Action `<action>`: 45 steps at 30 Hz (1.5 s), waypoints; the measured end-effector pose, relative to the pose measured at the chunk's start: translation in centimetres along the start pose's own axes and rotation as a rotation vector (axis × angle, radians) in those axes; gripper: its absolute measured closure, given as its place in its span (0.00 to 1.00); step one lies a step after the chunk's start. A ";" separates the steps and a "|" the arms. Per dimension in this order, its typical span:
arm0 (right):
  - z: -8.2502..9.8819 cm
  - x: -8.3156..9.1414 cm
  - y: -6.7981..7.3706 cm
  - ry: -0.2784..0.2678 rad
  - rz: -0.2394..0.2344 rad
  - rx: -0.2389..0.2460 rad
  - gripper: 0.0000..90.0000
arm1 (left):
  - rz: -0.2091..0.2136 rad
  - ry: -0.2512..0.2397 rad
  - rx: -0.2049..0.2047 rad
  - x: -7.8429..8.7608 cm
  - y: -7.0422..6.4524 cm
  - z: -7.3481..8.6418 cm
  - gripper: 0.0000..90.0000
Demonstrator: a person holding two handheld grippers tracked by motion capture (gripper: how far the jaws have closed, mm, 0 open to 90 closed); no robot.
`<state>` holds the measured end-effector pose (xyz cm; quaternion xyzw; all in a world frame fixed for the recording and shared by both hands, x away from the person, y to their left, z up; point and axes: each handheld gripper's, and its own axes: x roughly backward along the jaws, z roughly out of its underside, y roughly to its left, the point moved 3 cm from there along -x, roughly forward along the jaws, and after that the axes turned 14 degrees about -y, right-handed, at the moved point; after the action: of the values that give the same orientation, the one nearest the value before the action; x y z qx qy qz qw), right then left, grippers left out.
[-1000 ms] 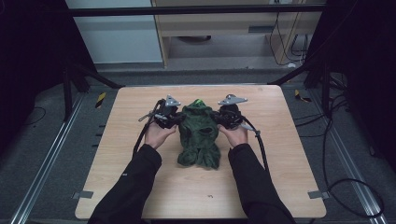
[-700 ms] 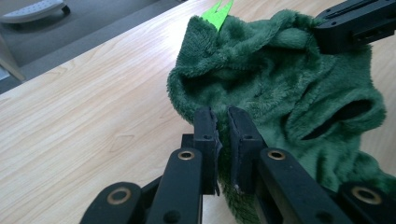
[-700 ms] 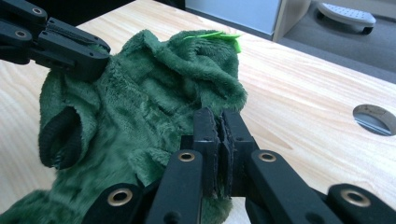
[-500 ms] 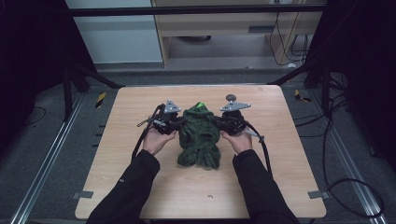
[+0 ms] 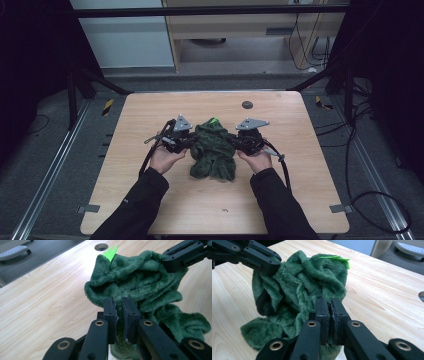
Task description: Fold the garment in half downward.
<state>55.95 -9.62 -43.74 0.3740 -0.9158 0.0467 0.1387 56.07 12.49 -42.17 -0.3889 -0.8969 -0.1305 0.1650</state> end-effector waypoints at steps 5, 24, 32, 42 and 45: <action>0.6 0.6 0.9 -0.003 -0.020 0.008 0.95 | 0.011 0.007 -0.006 0.4 -0.7 0.6 0.92; 3.2 2.7 3.0 0.005 -0.077 0.003 0.94 | 0.032 0.042 -0.007 2.2 -3.1 3.8 0.91; 5.2 3.3 3.9 0.045 -0.096 -0.019 0.93 | 0.059 0.094 -0.022 2.4 -4.6 5.7 0.91; 6.6 3.7 4.6 0.087 -0.102 -0.036 0.92 | 0.082 0.136 -0.038 2.5 -5.7 7.7 0.90; 7.1 3.7 4.9 0.105 -0.102 -0.043 0.92 | 0.080 0.138 -0.036 2.6 -5.9 7.9 0.90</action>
<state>48.43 -9.97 -49.35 0.4143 -0.8878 0.0395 0.1966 48.54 13.13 -48.98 -0.4175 -0.8647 -0.1662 0.2246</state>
